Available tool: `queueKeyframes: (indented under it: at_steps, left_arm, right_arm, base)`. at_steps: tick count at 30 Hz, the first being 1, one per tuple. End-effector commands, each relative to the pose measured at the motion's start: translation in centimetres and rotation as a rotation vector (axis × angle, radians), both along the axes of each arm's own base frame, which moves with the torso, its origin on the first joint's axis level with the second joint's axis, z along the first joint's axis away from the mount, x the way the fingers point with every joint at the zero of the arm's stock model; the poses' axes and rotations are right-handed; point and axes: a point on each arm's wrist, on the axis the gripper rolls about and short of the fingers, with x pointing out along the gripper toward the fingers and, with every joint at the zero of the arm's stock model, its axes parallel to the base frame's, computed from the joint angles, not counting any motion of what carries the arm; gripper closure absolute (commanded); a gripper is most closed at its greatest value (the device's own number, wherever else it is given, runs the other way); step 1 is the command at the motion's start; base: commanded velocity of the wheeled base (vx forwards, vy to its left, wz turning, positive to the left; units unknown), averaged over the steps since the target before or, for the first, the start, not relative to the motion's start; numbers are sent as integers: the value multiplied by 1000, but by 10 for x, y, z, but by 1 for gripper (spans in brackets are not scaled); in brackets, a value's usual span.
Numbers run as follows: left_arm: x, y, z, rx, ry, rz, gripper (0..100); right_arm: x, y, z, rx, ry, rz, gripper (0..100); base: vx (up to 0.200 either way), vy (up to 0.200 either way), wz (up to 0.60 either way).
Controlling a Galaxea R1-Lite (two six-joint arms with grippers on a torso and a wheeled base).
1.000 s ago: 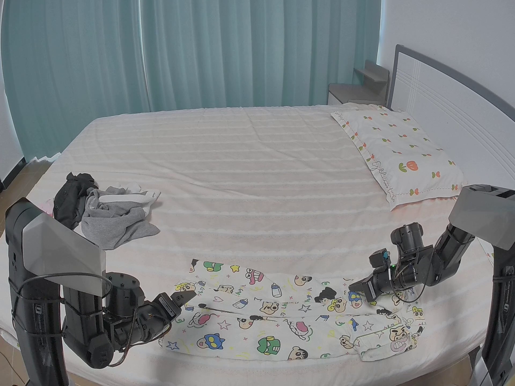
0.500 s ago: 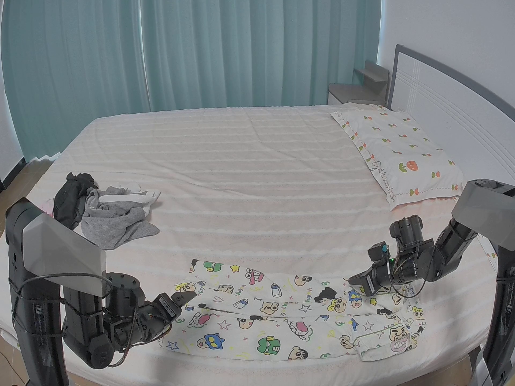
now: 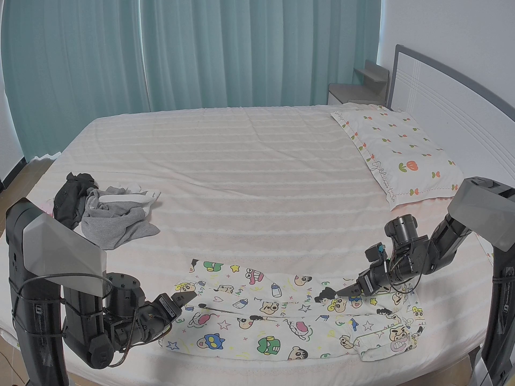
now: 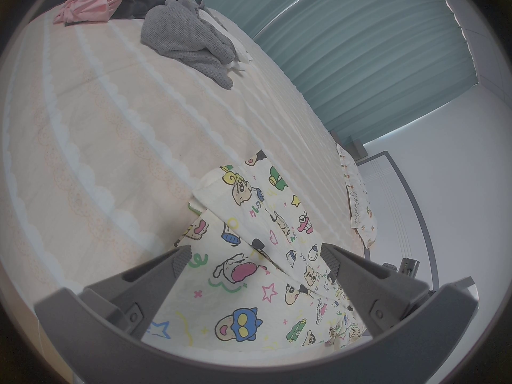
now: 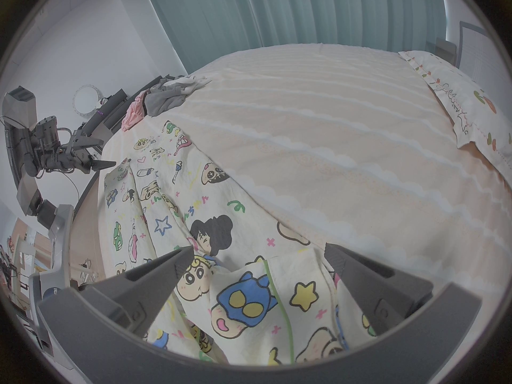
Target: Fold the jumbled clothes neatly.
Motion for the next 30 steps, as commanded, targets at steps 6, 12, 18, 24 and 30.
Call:
queueKeyframes:
  at_steps: [6,12,18,24,30]
  left_arm:
    - [1,0,1,-6,-15,0,0]
    - [1,0,0,-2,-13,-1,0]
    - [1,0,0,-1,-13,0,0]
    - [1,-1,0,-2,-13,-2,0]
    - [1,-1,0,-2,-13,-2,0]
  right_arm:
    - [-1,0,-8,-7,24,2,0]
    - [-3,0,-5,-5,18,2,100]
    - [-3,1,1,-3,1,6,100]
    - [-7,4,11,-1,-21,15,100]
    - [-9,15,18,5,-42,44,100]
  base:
    - [0,0,0]
    - [0,0,0]
    - [0,0,0]
    - [0,0,0]
    - [0,0,0]
